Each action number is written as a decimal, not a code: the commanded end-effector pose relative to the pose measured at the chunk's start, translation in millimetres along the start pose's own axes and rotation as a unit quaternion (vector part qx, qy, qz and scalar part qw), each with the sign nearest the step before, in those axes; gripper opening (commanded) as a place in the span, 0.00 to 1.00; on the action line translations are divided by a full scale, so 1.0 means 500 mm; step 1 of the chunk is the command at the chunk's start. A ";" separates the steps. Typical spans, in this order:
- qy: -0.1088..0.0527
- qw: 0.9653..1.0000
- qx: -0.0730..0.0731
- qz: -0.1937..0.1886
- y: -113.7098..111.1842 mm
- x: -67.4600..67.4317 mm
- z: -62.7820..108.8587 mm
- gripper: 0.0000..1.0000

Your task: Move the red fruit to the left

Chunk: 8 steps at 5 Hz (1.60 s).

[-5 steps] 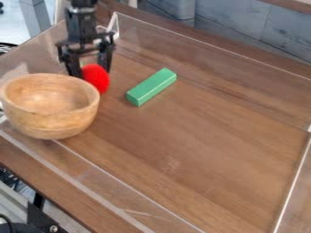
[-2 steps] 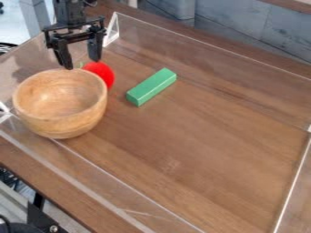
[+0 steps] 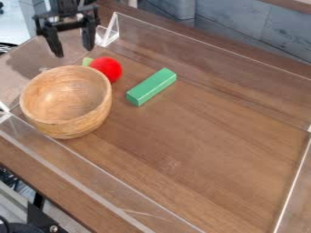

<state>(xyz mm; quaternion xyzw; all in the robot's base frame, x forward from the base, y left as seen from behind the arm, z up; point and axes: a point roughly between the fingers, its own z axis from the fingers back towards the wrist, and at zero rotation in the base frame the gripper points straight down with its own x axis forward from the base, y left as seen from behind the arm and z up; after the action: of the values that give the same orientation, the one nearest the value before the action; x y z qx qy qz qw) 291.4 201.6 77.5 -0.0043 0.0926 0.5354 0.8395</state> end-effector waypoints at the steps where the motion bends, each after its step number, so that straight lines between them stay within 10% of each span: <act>1: -0.025 0.998 -0.007 -0.064 0.004 0.020 0.040 1.00; 3: -0.017 1.000 -0.018 -0.019 -0.007 -0.008 0.073 1.00; 5: -0.014 0.996 -0.013 -0.083 -0.023 -0.043 0.102 1.00; 8: -0.011 0.983 0.022 -0.184 0.004 -0.016 0.131 1.00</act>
<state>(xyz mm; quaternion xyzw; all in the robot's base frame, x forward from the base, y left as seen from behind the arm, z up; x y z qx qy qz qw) 293.1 197.9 122.4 -0.0032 0.1248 0.3702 0.9205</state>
